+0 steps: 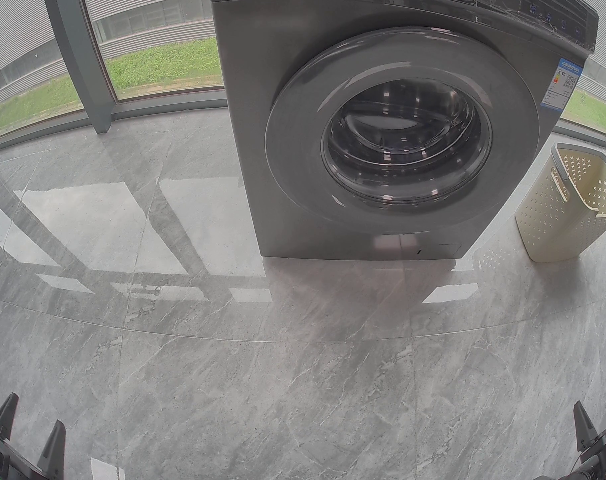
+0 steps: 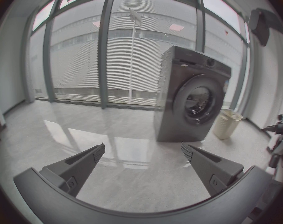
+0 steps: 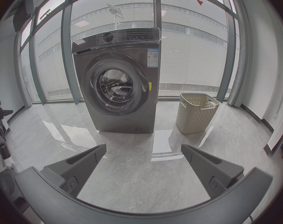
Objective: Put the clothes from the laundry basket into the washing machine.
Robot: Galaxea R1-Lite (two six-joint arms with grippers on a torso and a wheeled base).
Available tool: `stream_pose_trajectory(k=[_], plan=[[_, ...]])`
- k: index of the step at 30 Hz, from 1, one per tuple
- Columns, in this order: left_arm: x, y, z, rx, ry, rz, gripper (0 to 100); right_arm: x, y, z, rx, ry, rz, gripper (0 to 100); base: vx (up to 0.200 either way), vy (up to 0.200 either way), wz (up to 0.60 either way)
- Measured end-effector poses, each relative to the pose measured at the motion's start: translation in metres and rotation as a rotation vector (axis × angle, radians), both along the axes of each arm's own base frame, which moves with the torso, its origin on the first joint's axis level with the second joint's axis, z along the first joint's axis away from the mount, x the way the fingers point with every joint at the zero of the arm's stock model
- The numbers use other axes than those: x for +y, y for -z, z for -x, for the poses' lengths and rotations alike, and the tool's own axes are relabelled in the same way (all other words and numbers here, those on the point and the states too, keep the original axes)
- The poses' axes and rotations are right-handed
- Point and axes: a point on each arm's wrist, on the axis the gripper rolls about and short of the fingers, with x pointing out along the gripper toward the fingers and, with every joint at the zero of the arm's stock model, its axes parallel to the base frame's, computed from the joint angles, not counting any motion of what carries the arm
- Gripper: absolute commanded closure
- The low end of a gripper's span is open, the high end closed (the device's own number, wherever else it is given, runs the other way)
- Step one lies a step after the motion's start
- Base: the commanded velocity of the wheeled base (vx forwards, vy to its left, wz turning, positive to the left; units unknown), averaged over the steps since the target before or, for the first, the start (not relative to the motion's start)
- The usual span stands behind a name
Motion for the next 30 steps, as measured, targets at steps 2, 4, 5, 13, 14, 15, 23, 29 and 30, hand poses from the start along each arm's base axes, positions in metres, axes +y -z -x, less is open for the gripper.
stream_pose_trajectory(k=[2,4,5,13,14,15,23,29,30], plan=[[0.002,0.002,0.0,0.013,-0.082,-0.02,0,0.0,0.0,0.0,0.0,0.0,0.0,0,0.0,-0.2,0.0],[0.003,0.004,0.0,0.03,-0.131,-0.033,0,0.0,0.0,0.0,0.0,0.0,0.0,0,0.0,-0.2,0.0],[0.003,0.004,0.0,0.036,-0.147,-0.039,0,0.0,0.0,0.0,0.0,0.0,0.0,0,0.0,-0.2,0.0],[0.003,0.007,0.0,0.06,-0.131,-0.067,0,0.0,0.0,0.0,0.001,-0.004,0.008,0,0.0,-0.2,0.0],[0.003,0.007,0.0,0.06,-0.13,-0.068,0,0.0,0.0,0.0,0.002,-0.005,0.009,0,0.0,-0.2,0.0],[0.003,0.007,0.0,0.06,-0.13,-0.07,0,0.0,0.0,0.0,0.002,-0.01,0.011,0,0.0,-0.2,0.0],[0.003,0.007,0.0,0.062,-0.127,-0.079,0,0.001,-0.006,0.0,-0.057,-0.024,-0.008,0,0.0,-0.175,0.0],[0.003,0.007,0.0,0.061,-0.126,-0.082,0,0.001,-0.03,0.003,-0.115,-0.104,-0.022,0,0.0,0.0,0.0],[0.003,0.007,0.0,0.061,-0.126,-0.082,0,0.002,-0.033,0.002,-0.101,-0.126,-0.029,0,0.0,0.0,0.0]])
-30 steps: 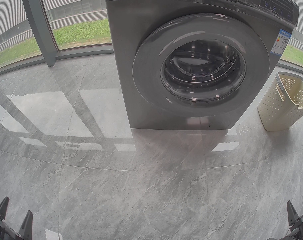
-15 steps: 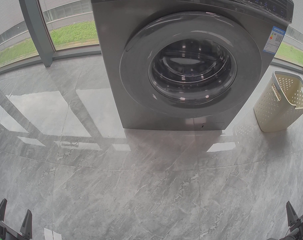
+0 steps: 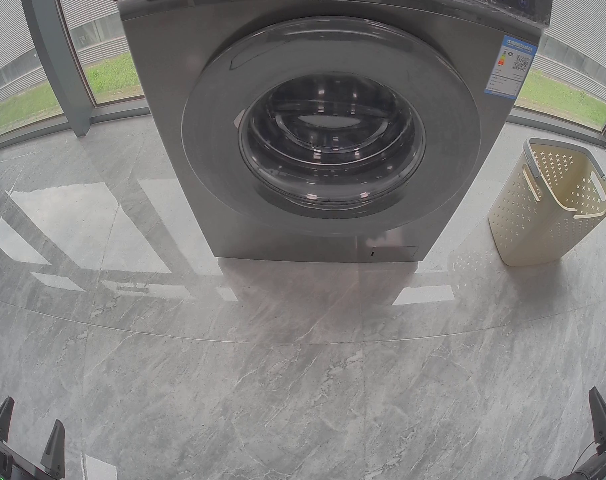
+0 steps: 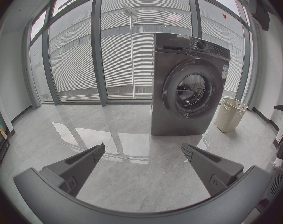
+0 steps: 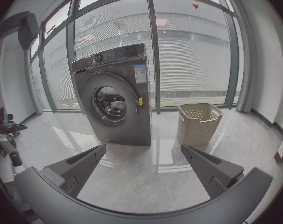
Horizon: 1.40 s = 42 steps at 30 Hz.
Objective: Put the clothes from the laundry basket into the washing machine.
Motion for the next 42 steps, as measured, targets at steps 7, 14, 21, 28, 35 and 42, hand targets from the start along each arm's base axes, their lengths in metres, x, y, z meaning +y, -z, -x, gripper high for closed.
stream_pose_trajectory(k=[7,14,21,28,35,42], plan=[[0.0,0.0,0.0,-0.001,0.002,-0.001,0,0.003,-0.023,-0.027,0.124,-0.121,-0.071,0,0.171,0.0,0.0],[0.0,0.0,0.0,-0.001,0.003,-0.001,0,0.01,-0.047,-0.075,0.188,-0.219,-0.122,0,0.086,0.0,0.0],[0.0,0.0,0.0,-0.001,0.004,-0.001,0,0.027,-0.054,-0.133,0.24,-0.287,-0.152,0,0.0,-0.057,0.0],[0.0,0.0,0.0,-0.001,0.004,-0.001,0,0.061,-0.049,-0.192,0.196,-0.349,-0.179,0,0.0,-0.114,0.0],[0.0,0.0,0.0,0.0,0.005,-0.002,0,0.113,-0.035,-0.229,0.166,-0.465,-0.218,0,0.029,0.0,0.0],[0.0,0.0,0.0,0.0,0.006,-0.003,0,0.14,-0.034,-0.246,0.17,-0.483,-0.263,0,0.2,0.0,0.0]])
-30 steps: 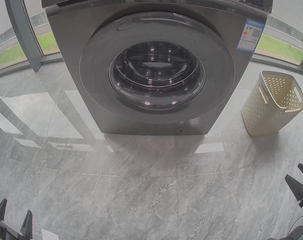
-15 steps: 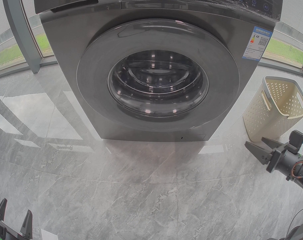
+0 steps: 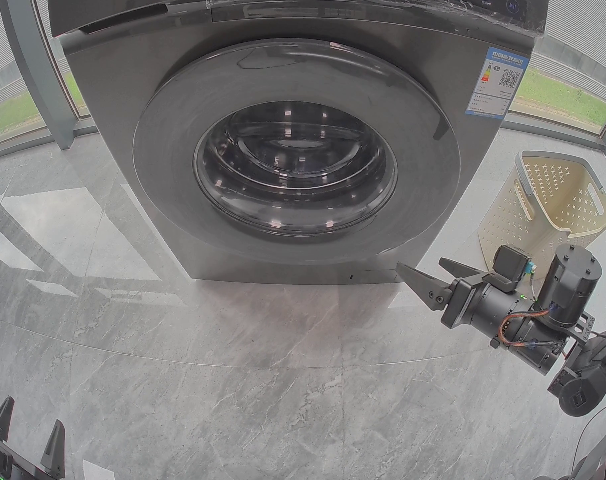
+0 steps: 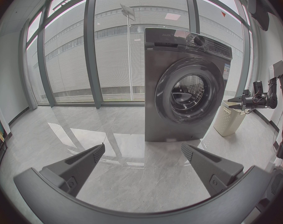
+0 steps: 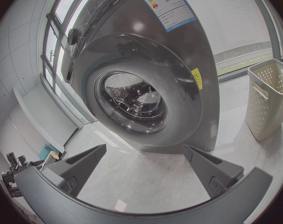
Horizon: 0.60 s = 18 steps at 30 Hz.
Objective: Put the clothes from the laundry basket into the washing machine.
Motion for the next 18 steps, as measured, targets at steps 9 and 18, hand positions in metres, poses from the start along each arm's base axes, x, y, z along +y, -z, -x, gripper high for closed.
stream_pose_trajectory(k=[9,18], plan=[[0.0,0.0,0.0,0.0,-0.001,0.0,0,0.009,-0.005,-0.005,-0.032,-0.009,-0.023,0,0.2,0.0,0.0],[0.0,0.0,0.0,0.0,-0.001,0.0,0,0.01,-0.023,-0.01,-0.092,0.018,-0.068,0,0.089,0.0,0.0]])
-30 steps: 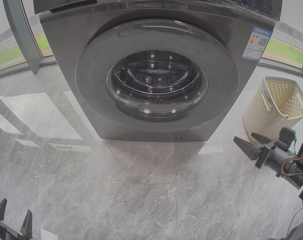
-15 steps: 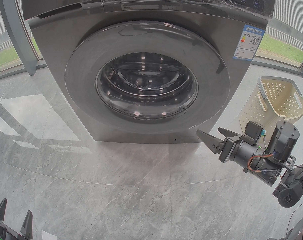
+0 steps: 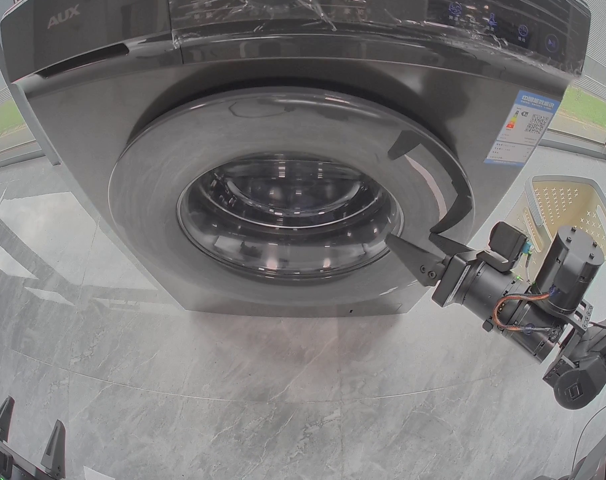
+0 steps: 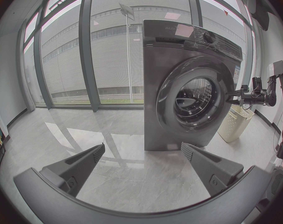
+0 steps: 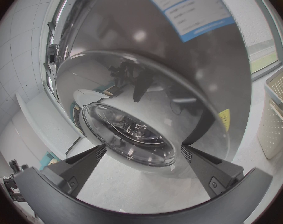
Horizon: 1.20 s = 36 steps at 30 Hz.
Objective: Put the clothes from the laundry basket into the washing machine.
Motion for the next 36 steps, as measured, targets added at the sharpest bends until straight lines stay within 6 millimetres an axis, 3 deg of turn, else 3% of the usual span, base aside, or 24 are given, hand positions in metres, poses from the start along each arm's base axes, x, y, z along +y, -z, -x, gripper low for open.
stream_pose_trajectory(k=[8,12,16,19,24,31,36], plan=[[0.0,0.0,0.0,0.0,0.0,0.001,0,-0.007,-0.007,0.004,-0.01,0.058,-0.008,0,0.0,0.0,0.0],[0.0,0.0,0.0,0.001,0.0,0.004,0,-0.012,0.0,0.031,-0.016,0.053,0.019,0,0.0,0.0,0.0],[0.0,0.0,0.0,0.001,0.0,0.005,0,-0.02,0.018,0.074,0.056,-0.052,0.092,0,0.0,0.0,0.0],[0.0,0.0,0.0,0.0,0.0,0.006,0,-0.034,0.02,0.103,0.069,-0.113,0.116,0,0.0,0.0,0.0],[0.0,0.0,0.0,0.0,0.0,0.007,0,-0.063,0.019,0.131,0.067,-0.11,0.162,0,0.0,0.0,0.0],[0.0,0.0,0.0,0.0,0.0,0.011,0,-0.115,0.023,0.161,0.052,0.093,0.238,0,0.0,0.0,0.0],[0.0,0.0,0.0,0.0,0.001,0.011,0,-0.137,0.033,0.191,0.031,0.213,0.267,0,0.0,0.0,0.0]])
